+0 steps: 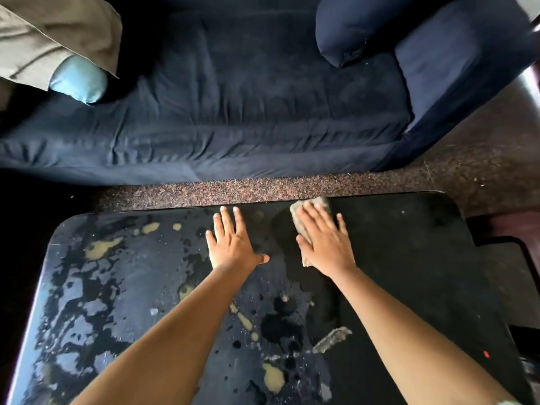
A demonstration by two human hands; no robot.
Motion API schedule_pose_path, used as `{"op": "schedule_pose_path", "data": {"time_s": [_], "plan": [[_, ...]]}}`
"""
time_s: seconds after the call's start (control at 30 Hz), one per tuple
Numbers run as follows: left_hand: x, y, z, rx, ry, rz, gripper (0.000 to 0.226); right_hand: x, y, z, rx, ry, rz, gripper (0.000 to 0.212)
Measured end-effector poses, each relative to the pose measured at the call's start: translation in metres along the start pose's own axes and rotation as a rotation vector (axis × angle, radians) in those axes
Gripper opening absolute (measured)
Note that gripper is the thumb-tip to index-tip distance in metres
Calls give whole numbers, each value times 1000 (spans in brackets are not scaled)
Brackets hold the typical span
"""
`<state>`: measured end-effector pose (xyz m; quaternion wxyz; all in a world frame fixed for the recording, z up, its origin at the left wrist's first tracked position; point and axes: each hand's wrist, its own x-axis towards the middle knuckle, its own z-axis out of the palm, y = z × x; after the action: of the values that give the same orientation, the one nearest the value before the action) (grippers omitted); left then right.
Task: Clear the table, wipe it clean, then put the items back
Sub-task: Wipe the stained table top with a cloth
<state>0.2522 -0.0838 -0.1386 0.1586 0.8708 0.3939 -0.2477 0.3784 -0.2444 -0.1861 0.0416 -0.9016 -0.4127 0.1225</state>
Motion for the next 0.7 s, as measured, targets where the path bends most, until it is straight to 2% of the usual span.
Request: {"op": "schedule_pose_path", "data": {"time_s": [0.07,0.13,0.27,0.3,0.33,0.37,0.47,0.53,0.6,0.7], "plan": [[1,1,-1,-14,-38,-21,130,13,-16,1,51,36,187,65],[2,1,-1,-4,-62,-30,130,19,-39,4,61,80,195,64],[5,1,-2,38,-79,-34,129,-1,-22,12,-54,-4,-267,64],[4,2,-3,51,-83,-33,129,-4,-9,10,-83,-18,-322,65],[5,4,-4,63,-86,-33,129,-4,2,7,-95,-18,-286,65],[5,6,-5,72,-88,-35,128,-2,5,6,-81,-9,-175,65],[7,6,-6,83,-101,-41,128,18,-26,3,71,57,282,67],[6,6,-5,96,-105,-41,128,28,-56,3,133,85,356,66],[7,5,-6,94,-96,-36,129,22,-63,9,101,86,156,64],[5,4,-6,90,-95,-28,129,0,-23,13,-38,21,-310,65]]}}
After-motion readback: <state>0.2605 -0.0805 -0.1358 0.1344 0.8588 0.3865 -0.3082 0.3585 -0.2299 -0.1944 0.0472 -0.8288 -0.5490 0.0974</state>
